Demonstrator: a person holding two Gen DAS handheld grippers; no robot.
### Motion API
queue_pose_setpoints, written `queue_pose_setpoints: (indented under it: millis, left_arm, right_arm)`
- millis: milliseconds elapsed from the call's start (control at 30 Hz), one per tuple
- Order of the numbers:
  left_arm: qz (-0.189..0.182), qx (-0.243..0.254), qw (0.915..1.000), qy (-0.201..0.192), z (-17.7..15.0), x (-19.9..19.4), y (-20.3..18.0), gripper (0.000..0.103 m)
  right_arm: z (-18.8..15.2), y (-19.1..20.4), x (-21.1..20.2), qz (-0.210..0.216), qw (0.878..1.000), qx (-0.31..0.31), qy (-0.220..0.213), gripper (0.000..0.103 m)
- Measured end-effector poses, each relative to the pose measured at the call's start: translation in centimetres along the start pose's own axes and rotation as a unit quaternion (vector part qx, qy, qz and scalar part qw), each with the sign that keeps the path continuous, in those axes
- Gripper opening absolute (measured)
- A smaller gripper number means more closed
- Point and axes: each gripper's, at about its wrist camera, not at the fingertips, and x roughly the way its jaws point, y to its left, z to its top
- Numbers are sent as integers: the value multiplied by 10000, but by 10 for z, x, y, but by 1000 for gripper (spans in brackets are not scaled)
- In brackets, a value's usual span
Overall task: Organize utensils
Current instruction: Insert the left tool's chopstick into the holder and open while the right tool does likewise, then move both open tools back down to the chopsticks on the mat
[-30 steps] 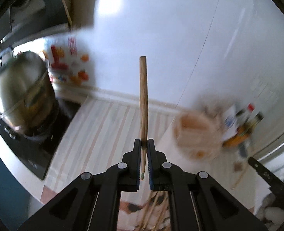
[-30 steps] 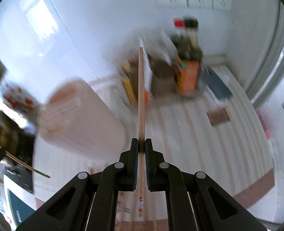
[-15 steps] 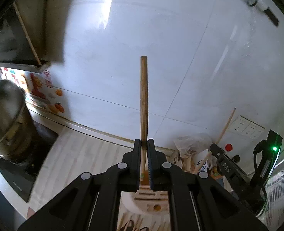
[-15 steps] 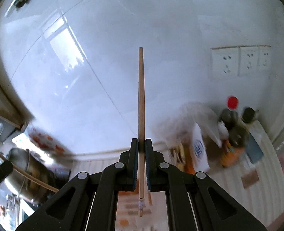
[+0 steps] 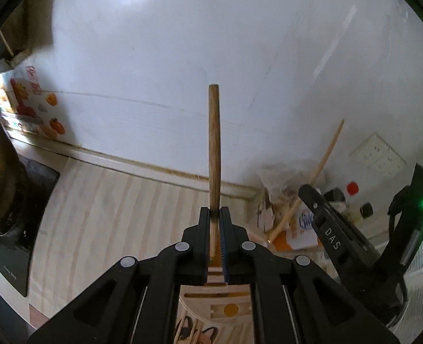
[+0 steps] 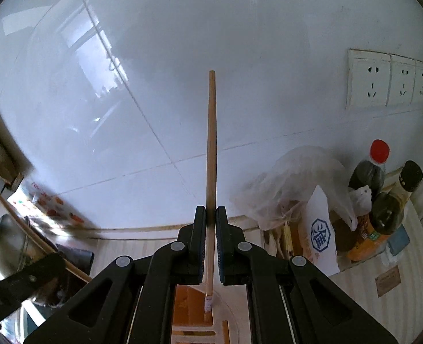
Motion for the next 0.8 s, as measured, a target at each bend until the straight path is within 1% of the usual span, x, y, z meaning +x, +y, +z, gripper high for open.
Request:
queue_pose_setpoints:
  millis: [67, 100, 133, 167, 200, 233, 267, 300, 333, 367, 433, 500, 533, 567, 667, 733, 800]
  left_arm:
    - [-22, 81, 9999, 57, -3, -1, -2, 6]
    - [52, 140, 9999, 27, -4, -4, -3, 6]
    - [153, 233, 9996, -60, -5, -11, -6, 8]
    - [171, 264, 9994, -107, -5, -14, -6, 11]
    - [278, 328, 9989, -188, -5, -22, -7, 13]
    - [347, 358, 9984, -258, -4, -28, -7, 18]
    - [410, 376, 9979, -339, -4, -34, -6, 32]
    - [517, 383, 9970, -427, -6, -43, -5, 43]
    - [570, 365, 9965, -490, -6, -49, -3, 65]
    - [628, 316, 9956, -612, -9, -58, 0, 74]
    - [772, 268, 9937, -773, -15, -69, 8, 75]
    - [878, 228, 9924, -831, -23, -77, 16, 85]
    - [905, 202, 9922, -836, -28, -78, 20, 99]
    - [930, 196, 9920, -830, -32, -79, 22, 103]
    - [1109, 188, 9906, -785, -51, -78, 31, 103]
    - [1149, 188, 9909, -673, -63, -73, 36, 103]
    - [1207, 172, 9911, -530, -78, -63, 42, 103]
  right_arm:
    - [-3, -1, 0, 56, 9999, -104, 98, 7]
    - [-5, 1, 0, 110, 9996, -161, 194, 7]
    - [-8, 1, 0, 148, 9993, -205, 259, 7]
    - [-11, 1, -1, 162, 9988, -277, 359, 8]
    - [-12, 1, -3, 167, 9984, -314, 438, 10]
    - [-14, 0, -6, 189, 9981, -315, 501, 19]
    - [-15, -1, -10, 187, 9981, -287, 516, 27]
    - [-16, -5, -16, 176, 9983, -233, 506, 47]
    - [-18, -8, -22, 177, 9985, -177, 479, 55]
    - [-20, -14, -31, 179, 9989, -98, 412, 63]
    - [-26, -22, -48, 143, 9993, 14, 355, 63]
    - [-31, -29, -62, 98, 9994, 110, 315, 64]
    - [-34, -33, -68, 60, 9994, 144, 299, 66]
    - [-37, -37, -75, 25, 9994, 173, 282, 68]
    - [-52, -50, -97, -38, 9994, 306, 160, 75]
    - [-63, -58, -106, -110, 9992, 359, 98, 84]
    - [-74, -67, -114, -195, 9989, 415, 72, 84]
